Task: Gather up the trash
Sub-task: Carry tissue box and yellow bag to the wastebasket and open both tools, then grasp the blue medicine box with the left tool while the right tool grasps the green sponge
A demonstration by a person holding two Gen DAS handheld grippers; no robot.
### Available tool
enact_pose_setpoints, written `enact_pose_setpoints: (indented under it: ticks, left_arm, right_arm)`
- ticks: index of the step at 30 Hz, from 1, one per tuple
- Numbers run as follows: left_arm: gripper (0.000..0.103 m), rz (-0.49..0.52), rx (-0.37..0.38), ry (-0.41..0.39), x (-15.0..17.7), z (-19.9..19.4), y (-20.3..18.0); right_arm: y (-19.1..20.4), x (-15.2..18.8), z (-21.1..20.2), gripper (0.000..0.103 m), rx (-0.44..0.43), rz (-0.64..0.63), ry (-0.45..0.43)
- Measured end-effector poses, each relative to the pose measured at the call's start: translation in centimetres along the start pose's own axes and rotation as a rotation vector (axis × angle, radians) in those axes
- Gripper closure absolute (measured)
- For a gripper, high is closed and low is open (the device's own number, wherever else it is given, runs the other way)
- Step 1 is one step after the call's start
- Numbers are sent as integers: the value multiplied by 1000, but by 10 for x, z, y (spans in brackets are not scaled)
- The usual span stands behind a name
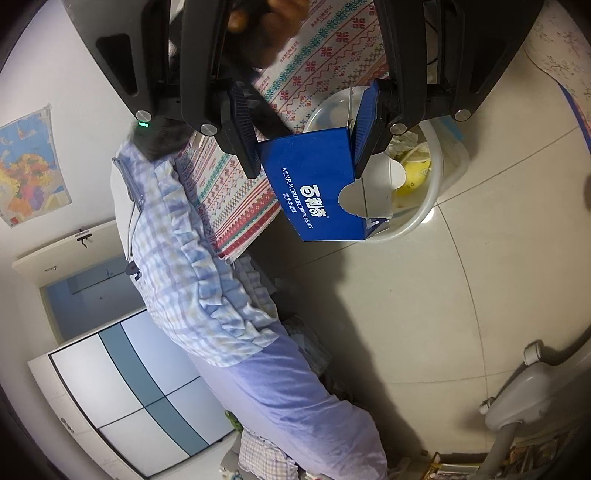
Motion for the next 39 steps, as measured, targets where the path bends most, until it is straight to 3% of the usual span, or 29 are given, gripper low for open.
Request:
enact_pose_setpoints:
  ticks: [3,5,13,15,18,21,30,39]
  left_arm:
    - [53,3,-4,10,1,3,0]
    - [53,12,-12,15,1,5,-1]
    - [51,30,-80,96,8,34,-7]
    - [51,-7,-87,125,5,42,0]
    - [44,-94,-128,75,-3,38,15]
    - [41,-120,-106,55,-4,35,18]
    - [41,-57,-96,61,11,40,-13]
    - [41,8,-106,97,57,56,-70]
  right_arm:
    - [-10,8,26,77,18,36,99]
    - [-17,13,26,76,17,42,109]
    - [-49,4,-18,71,74,77,57]
    - [-53,5,-31,64,80,76,39]
    - [-58,2,-45,63,87,72,18]
    - [-61,2,-58,63,83,68,8]
    - [-67,5,-96,59,91,31,-9]
    - [-79,-14,-175,55,159,-21,-79]
Point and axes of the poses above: each gripper's, at about its wrist camera, not at the fingertips, and z roughly the way its jaws point, y to its left, x to its underside, the point moved 1 cm from there along z, roughly the way its jaws point
